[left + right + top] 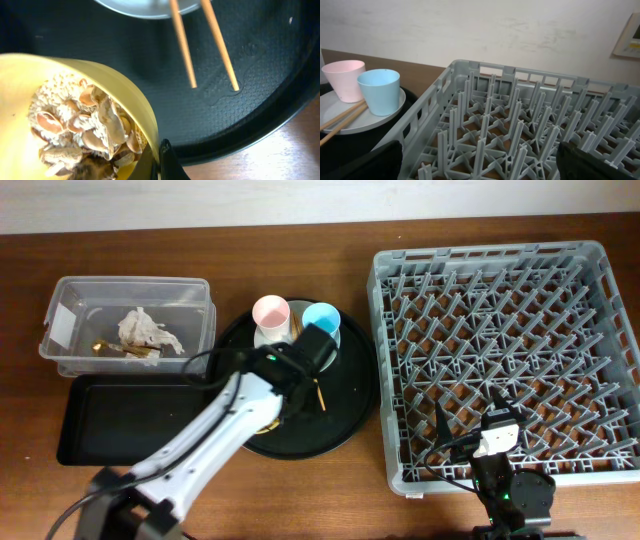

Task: Sort waste into correct bins and load items into the dishwasher rack
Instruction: 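Lift the yellow bowl and tip its contents onto the black tray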

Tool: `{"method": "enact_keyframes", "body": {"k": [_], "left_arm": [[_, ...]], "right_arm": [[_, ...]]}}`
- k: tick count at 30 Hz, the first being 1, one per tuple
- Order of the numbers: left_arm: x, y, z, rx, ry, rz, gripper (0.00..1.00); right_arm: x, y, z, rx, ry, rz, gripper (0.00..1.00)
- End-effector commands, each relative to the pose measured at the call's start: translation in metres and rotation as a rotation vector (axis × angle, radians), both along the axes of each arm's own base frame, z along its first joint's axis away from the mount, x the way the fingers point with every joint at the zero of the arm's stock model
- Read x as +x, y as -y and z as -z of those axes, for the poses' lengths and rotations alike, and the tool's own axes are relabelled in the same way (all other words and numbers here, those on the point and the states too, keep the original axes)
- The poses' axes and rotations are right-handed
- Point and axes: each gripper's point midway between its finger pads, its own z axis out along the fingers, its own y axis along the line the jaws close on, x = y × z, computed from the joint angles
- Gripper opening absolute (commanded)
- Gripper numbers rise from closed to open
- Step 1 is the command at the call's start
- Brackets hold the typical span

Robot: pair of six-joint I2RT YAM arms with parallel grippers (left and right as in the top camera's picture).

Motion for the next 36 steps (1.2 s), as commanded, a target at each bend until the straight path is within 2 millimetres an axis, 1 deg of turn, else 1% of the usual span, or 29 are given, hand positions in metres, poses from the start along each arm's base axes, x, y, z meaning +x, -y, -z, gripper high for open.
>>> {"method": "enact_keyframes", "body": {"k": [1,2,4,7,9,10,12,13,16,18,21,23,24,25,26,28,31,34,36], "left_arm": [[0.012,-0.035,-0.038,-0.056,0.037,-0.027,0.0],[0.013,-0.043,-0.041,-0.086,0.026,-0.033,0.0],[0.017,-0.065,-0.05,-0.202,0.003,-0.053,0.0],[0.031,-0.108,-0.058,-0.389,0.003,-0.136,0.0],[0.037,-0.134,-0.064,-0.495,0.039,-0.178,0.0],[0.039,-0.151,-0.068,-0.568,0.065,-0.219,0.0],[0.042,-0.172,-0.076,-0.694,0.123,-0.27,0.0],[0.044,-0.19,-0.075,-0.755,0.169,-0.328,0.0],[0.045,-0.218,-0.07,-0.868,0.264,-0.411,0.0],[0.043,-0.231,-0.066,-0.959,0.335,-0.443,0.0],[0.037,-0.244,-0.066,-1.094,0.427,-0.471,0.0],[0.033,-0.254,-0.066,-1.15,0.468,-0.497,0.0],[0.032,-0.26,-0.064,-1.166,0.485,-0.511,0.0],[0.028,-0.271,-0.055,-1.175,0.489,-0.558,0.0],[0.028,-0.275,-0.053,-1.192,0.49,-0.574,0.0],[0.03,-0.279,-0.055,-1.286,0.514,-0.572,0.0],[0.034,-0.279,-0.055,-1.421,0.518,-0.571,0.0],[0.036,-0.28,-0.067,-1.546,0.562,-0.528,0.0],[0.035,-0.285,-0.067,-1.546,0.569,-0.542,0.0]], "right_arm": [[0.0,0.0,0.002,0.011,-0.006,0.002,0.98],[0.0,0.0,0.002,0.011,-0.006,0.002,0.98],[0.0,0.0,0.002,0.011,-0.006,0.002,0.98],[0.0,0.0,0.002,0.011,-0.006,0.002,0.98],[0.0,0.0,0.002,0.011,-0.006,0.002,0.98],[0.0,0.0,0.002,0.011,-0.006,0.002,0.98],[0.0,0.0,0.002,0.011,-0.006,0.002,0.98],[0.0,0.0,0.002,0.011,-0.006,0.002,0.98],[0.0,0.0,0.002,0.011,-0.006,0.002,0.98],[0.0,0.0,0.002,0.011,-0.006,0.002,0.98],[0.0,0.0,0.002,0.011,-0.006,0.002,0.98],[0.0,0.0,0.002,0.011,-0.006,0.002,0.99],[0.0,0.0,0.002,0.011,-0.006,0.002,0.98],[0.0,0.0,0.002,0.011,-0.006,0.002,0.98],[0.0,0.0,0.002,0.011,-0.006,0.002,0.99],[0.0,0.0,0.002,0.011,-0.006,0.002,0.98],[0.0,0.0,0.002,0.011,-0.006,0.002,0.98],[0.0,0.0,0.002,0.011,-0.006,0.002,0.98],[0.0,0.0,0.002,0.011,-0.006,0.002,0.98]]}}
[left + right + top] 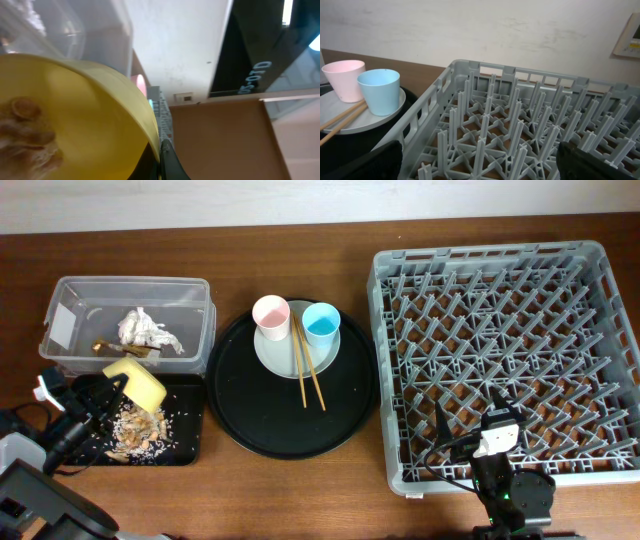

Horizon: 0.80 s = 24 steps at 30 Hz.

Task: Sort waste into correct bins and load items into the dishwasher rack
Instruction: 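Lift the yellow bowl and tip its contents onto the black tray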

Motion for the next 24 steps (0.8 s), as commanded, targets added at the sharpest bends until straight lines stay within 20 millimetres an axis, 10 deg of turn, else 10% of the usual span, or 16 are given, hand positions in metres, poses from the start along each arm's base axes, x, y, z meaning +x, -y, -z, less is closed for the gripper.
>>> {"method": "enact_keyframes", "body": {"k": [1,18,24], "left_arm": [[-0.004,-0.008,-0.013,-0.058,0.075,-0.022,0.0],[-0.02,-0.024,-0.013,-0.151,0.008,-0.106,0.0],[-0.017,0.024,-0.025,0.104,-0.137,0.016,0.0]], "right_arm": [[0.0,0.0,0.002,0.011,-0.006,0.002,0.98],[0.0,0.0,0.002,0.011,-0.006,0.002,0.98],[0.0,0.0,0.002,0.011,-0.006,0.002,0.98]]}}
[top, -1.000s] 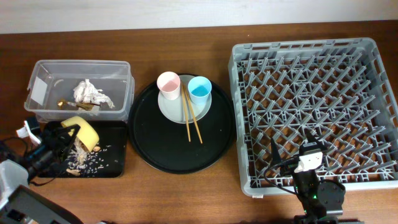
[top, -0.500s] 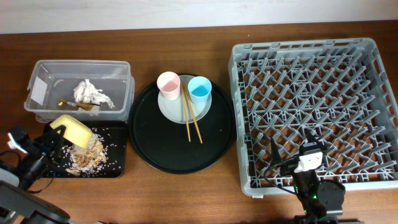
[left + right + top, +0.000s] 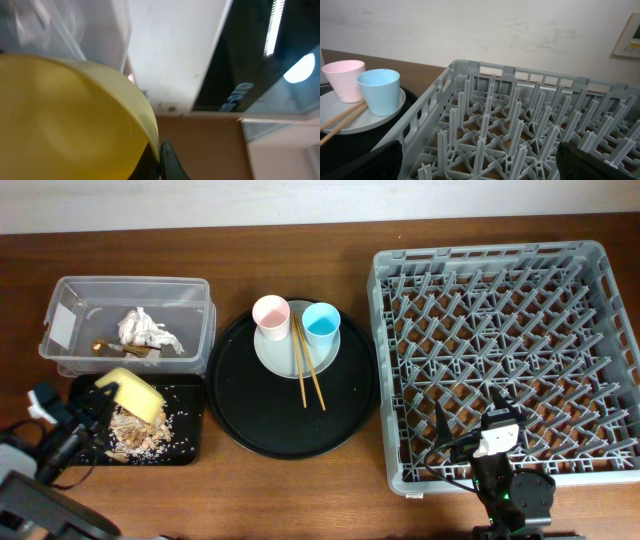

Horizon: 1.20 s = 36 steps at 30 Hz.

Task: Sort waste into correct bins and load items into the dishwasher rack
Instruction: 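Lift the yellow bowl and tip its contents onto the black tray, then return the empty yellow bowl to the round tray and release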

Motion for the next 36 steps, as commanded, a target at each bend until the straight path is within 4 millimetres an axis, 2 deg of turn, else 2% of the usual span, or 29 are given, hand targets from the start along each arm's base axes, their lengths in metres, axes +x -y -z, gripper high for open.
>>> {"method": "enact_keyframes", "body": {"k": [1,4,5,7,9,12,13,17,20,23,25,29,30,31,32,33,35,36], "left_arm": [[0.002,0.044,-0.025,0.34,-0.085,0.144,0.0],[0.003,0.075,-0.046,0.567,-0.141,0.216,0.0],[0.003,0.094,-0.056,0.724,-0.166,0.242,0.0],[-0.002,0.117,-0.057,0.926,-0.217,0.26,0.0],[-0.005,0.138,-0.05,1.063,-0.258,0.291,0.0],[-0.009,0.187,-0.034,1.166,-0.265,0.415,0.0],[-0.01,0.198,-0.028,1.183,-0.273,0.442,0.0],[-0.002,0.249,0.02,1.249,-0.323,0.605,0.0],[0.005,0.269,0.055,1.267,-0.357,0.685,0.0],[0.005,0.281,0.088,1.263,-0.43,0.739,0.0],[0.005,0.284,0.099,1.264,-0.454,0.751,0.0],[0.008,0.285,0.105,1.267,-0.459,0.751,0.01],[0.008,0.285,0.105,1.267,-0.458,0.75,0.08],[0.008,0.285,0.105,1.267,-0.457,0.749,0.22],[0.008,0.284,0.105,1.273,-0.459,0.747,0.26],[0.009,0.283,0.105,1.28,-0.456,0.746,0.36],[0.015,0.282,0.097,1.276,-0.452,0.734,0.37],[0.022,0.278,0.085,1.272,-0.447,0.71,0.37]], "right_arm": [[0.0,0.0,0.002,0.011,-0.006,0.002,0.98],[0.0,0.0,0.002,0.011,-0.006,0.002,0.98],[0.0,0.0,0.002,0.011,-0.006,0.002,0.98],[0.0,0.0,0.002,0.011,-0.006,0.002,0.98],[0.0,0.0,0.002,0.011,-0.006,0.002,0.98],[0.0,0.0,0.002,0.011,-0.006,0.002,0.98],[0.0,0.0,0.002,0.011,-0.006,0.002,0.98],[0.0,0.0,0.002,0.011,-0.006,0.002,0.98],[0.0,0.0,0.002,0.011,-0.006,0.002,0.98],[0.0,0.0,0.002,0.011,-0.006,0.002,0.98],[0.0,0.0,0.002,0.011,-0.006,0.002,0.98],[0.0,0.0,0.002,0.011,-0.006,0.002,0.98],[0.0,0.0,0.002,0.011,-0.006,0.002,0.98],[0.0,0.0,0.002,0.011,-0.006,0.002,0.98],[0.0,0.0,0.002,0.011,-0.006,0.002,0.98],[0.0,0.0,0.002,0.011,-0.006,0.002,0.98],[0.0,0.0,0.002,0.011,-0.006,0.002,0.98],[0.0,0.0,0.002,0.011,-0.006,0.002,0.98]]}}
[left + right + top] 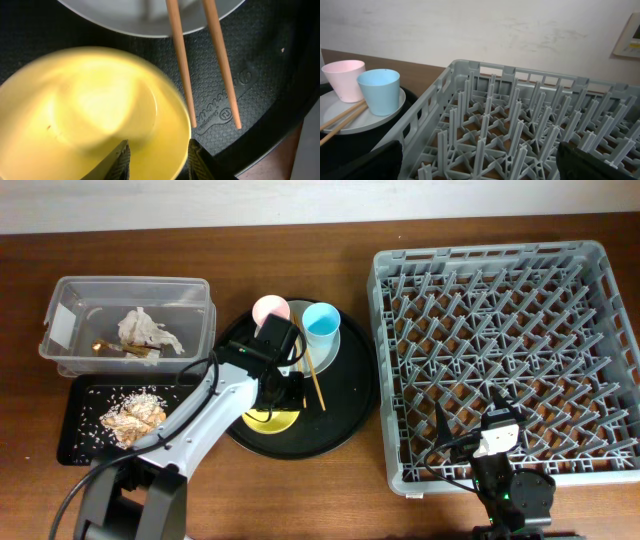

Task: Sort waste into correct bins and load items into the dishwasher rack
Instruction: 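Return the empty yellow bowl to the round tray and release, then retract the left arm and reach the right gripper toward the chopsticks, then grasp one chopstick with the right gripper beside the plate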

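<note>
An empty yellow bowl (262, 420) (90, 110) rests on the round black tray (345, 410). My left gripper (285, 402) (159, 157) hangs open just over it, one finger above the bowl's inside and the other outside its rim. Two chopsticks (308, 375) (180, 65) lie across a grey plate (325, 360) that carries a pink cup (268, 308) and a blue cup (322, 320). Peanut shells (130, 418) lie heaped on the black rectangular tray (80, 395). My right gripper (468, 408) (480, 160) stands open over the grey dishwasher rack (380, 360), near its front edge.
A clear plastic bin (130, 285) at the back left holds a crumpled tissue (148, 330) and small scraps. The rack fills the right half of the table. Bare wood runs along the front edge.
The yellow bowl, then tipped over the rectangular tray in my shut left gripper, now sits empty on the round tray, and the gripper is open above it.
First my left gripper held the bowl full of shells on the round tray. Then it held the bowl tipped over the rectangular tray, with shells lying under it at both later moments. Now the empty bowl is back and let go. The right arm stayed still.
</note>
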Tool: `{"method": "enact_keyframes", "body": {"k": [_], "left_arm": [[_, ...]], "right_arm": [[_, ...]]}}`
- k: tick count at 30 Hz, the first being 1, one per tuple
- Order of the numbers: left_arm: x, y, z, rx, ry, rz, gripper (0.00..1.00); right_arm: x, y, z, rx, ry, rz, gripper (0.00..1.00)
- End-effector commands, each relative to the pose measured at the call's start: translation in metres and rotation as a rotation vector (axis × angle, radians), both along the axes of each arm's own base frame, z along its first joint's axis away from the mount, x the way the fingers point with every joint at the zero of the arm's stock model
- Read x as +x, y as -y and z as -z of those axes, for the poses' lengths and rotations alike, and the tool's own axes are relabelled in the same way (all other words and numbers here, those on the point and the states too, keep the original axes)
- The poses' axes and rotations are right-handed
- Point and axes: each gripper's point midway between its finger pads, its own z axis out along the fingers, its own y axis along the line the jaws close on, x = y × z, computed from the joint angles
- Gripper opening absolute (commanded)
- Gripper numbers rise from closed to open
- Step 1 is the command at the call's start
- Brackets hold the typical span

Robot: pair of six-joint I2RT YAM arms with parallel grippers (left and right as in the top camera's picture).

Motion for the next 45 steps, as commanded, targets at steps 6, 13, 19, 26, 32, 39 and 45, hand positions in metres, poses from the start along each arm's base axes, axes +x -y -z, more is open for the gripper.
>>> {"method": "enact_keyframes", "body": {"k": [6,13,19,26,32,39,45], "left_arm": [[0.056,-0.057,-0.136,-0.04,0.228,-0.132,0.37],[0.009,-0.16,-0.224,-0.021,0.365,-0.416,0.93],[-0.015,-0.218,-0.232,0.125,0.384,-0.628,0.99],[-0.029,-0.259,-0.229,0.089,0.352,-0.798,0.99],[-0.029,-0.259,-0.229,0.089,0.352,-0.798,0.99],[-0.029,-0.259,-0.229,0.089,0.352,-0.798,0.99],[-0.029,-0.259,-0.229,0.089,0.352,-0.798,0.99]], "right_arm": [[0.0,0.0,0.002,0.011,-0.006,0.002,0.98],[0.0,-0.001,0.002,0.011,-0.005,-0.003,0.98],[-0.027,-0.07,-0.012,0.127,0.007,-0.433,0.98],[-0.025,-0.057,-0.083,0.338,-0.125,-0.322,0.98],[0.022,-0.081,-0.121,0.353,-0.878,-0.27,0.98],[0.054,-0.259,-0.08,0.299,-1.216,-0.752,0.98],[0.066,-0.31,0.034,0.178,-1.385,-0.601,0.15]]}}
